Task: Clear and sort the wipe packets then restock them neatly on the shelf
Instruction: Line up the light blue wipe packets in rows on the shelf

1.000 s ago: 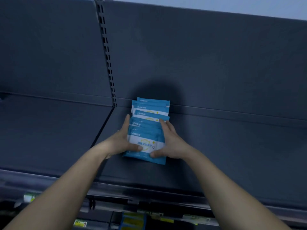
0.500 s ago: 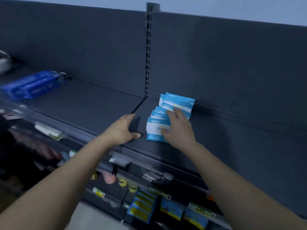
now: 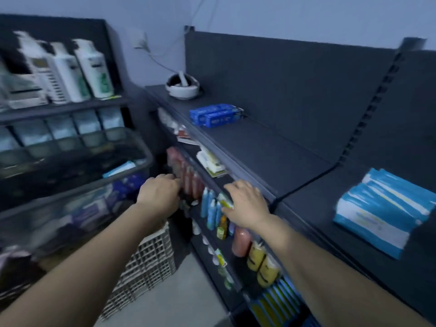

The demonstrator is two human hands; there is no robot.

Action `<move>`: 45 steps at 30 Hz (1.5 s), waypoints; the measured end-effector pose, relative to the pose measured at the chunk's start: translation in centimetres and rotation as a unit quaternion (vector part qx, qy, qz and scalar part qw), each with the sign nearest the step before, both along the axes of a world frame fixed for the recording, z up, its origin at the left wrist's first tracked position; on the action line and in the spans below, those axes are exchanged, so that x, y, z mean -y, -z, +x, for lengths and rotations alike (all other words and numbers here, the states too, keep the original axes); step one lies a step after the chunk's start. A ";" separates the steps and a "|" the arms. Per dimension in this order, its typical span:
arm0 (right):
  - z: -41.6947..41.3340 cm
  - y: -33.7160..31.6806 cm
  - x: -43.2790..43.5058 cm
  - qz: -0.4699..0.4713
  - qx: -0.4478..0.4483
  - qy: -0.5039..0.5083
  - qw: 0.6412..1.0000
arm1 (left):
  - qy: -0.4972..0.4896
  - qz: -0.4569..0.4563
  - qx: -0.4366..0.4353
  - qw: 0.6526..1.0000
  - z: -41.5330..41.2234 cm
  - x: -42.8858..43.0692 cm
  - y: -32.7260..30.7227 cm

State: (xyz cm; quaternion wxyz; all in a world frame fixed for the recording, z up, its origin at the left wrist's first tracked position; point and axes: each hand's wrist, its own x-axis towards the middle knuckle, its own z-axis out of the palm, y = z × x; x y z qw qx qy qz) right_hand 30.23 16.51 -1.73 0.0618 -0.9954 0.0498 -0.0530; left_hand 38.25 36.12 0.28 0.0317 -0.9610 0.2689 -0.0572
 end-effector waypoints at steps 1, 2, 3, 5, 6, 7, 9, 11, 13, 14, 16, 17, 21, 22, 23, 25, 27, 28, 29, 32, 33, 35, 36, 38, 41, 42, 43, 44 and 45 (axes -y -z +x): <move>1.2 0.3 -1.6 -0.002 -0.009 -0.021 1.000 | -0.025 0.008 0.007 1.000 0.4 -2.1 0.1; 2.4 0.5 -3.3 -0.003 -0.018 -0.043 0.999 | -0.048 0.014 0.012 0.999 0.8 -4.1 0.0; 3.7 0.7 -5.0 -0.004 -0.026 -0.063 0.998 | -0.068 0.019 0.012 0.997 1.2 -6.1 -0.1; 6.2 0.8 -8.3 -0.007 -0.034 -0.102 0.994 | -0.103 0.020 0.016 0.994 2.3 -9.7 -0.3; 7.5 0.9 -9.9 -0.009 -0.036 -0.120 0.992 | -0.117 0.019 0.023 0.993 2.9 -11.4 -0.4; 8.9 0.9 -11.5 -0.008 -0.038 -0.135 0.990 | -0.130 0.019 0.027 0.991 3.6 -13.0 -0.4; 11.6 0.8 -14.9 -0.008 -0.037 -0.162 0.986 | -0.152 0.024 0.032 0.988 5.4 -16.6 -0.3; 14.3 0.7 -18.2 -0.011 -0.029 -0.184 0.982 | -0.172 0.032 0.037 0.984 7.4 -19.9 -0.2; 17.0 0.6 -21.3 -0.014 -0.017 -0.201 0.979 | -0.191 0.033 0.041 0.980 9.4 -22.9 -0.1; 18.2 0.6 -22.7 -0.014 -0.013 -0.208 0.978 | -0.198 0.031 0.040 0.979 10.3 -24.2 0.0; 20.6 0.7 -25.3 -0.005 -0.007 -0.218 0.976 | -0.209 0.031 0.042 0.977 12.0 -26.4 0.3; 21.8 0.8 -26.4 0.002 -0.005 -0.221 0.975 | -0.213 0.030 0.040 0.976 12.9 -27.4 0.5; 26.3 1.5 -29.6 0.005 -0.029 -0.230 0.973 | -0.234 0.021 0.010 0.972 16.1 -30.3 1.7; 27.4 1.8 -30.1 0.003 -0.039 -0.233 0.972 | -0.239 0.024 0.001 0.971 17.0 -31.0 2.2; 28.6 2.1 -30.6 -0.001 -0.048 -0.235 0.971 | -0.243 0.026 -0.010 0.969 17.9 -31.5 2.6; 31.0 2.9 -31.4 -0.007 -0.068 -0.243 0.968 | -0.252 0.031 -0.036 0.967 19.7 -32.5 3.3; 33.4 3.8 -32.0 -0.014 -0.087 -0.256 0.963 | -0.260 0.040 -0.058 0.963 21.6 -33.2 4.1; 34.6 4.4 -32.2 -0.020 -0.098 -0.262 0.960 | -0.267 0.044 -0.073 0.960 22.6 -33.4 4.7; 35.8 5.0 -32.4 -0.026 -0.111 -0.266 0.957 | -0.276 0.048 -0.088 0.956 23.5 -33.7 5.3; 39.4 7.0 -32.9 -0.041 -0.158 -0.277 0.947 | -0.309 0.057 -0.129 0.941 26.4 -34.4 7.4; 40.6 7.8 -33.1 -0.046 -0.173 -0.282 0.943 | -0.319 0.060 -0.143 0.935 27.4 -34.6 8.1; 42.6 9.2 -33.4 -0.054 -0.202 -0.294 0.933 | -0.345 0.055 -0.182 0.919 29.1 -35.1 9.6; 43.5 9.9 -33.6 -0.056 -0.213 -0.301 0.928 | -0.360 0.043 -0.205 0.909 29.9 -35.4 10.6; 44.9 11.1 -34.0 -0.057 -0.234 -0.318 0.917 | -0.390 0.022 -0.255 0.885 31.1 -36.1 13.1; 46.5 12.7 -34.9 -0.063 -0.268 -0.338 0.900 | -0.424 -0.007 -0.320 0.847 32.2 -37.0 16.3; 46.9 13.2 -35.3 -0.064 -0.275 -0.343 0.896 | -0.437 -0.019 -0.339 0.833 32.4 -37.2 17.1; 47.4 13.8 -35.7 -0.062 -0.283 -0.346 0.892 | -0.449 -0.032 -0.357 0.819 32.6 -37.6 18.0; 47.7 14.4 -36.1 -0.058 -0.289 -0.349 0.889 | -0.461 -0.048 -0.367 0.806 32.7 -37.9 18.9; 48.1 15.1 -36.6 -0.053 -0.296 -0.352 0.886 | -0.481 -0.065 -0.368 0.793 32.9 -38.2 20.0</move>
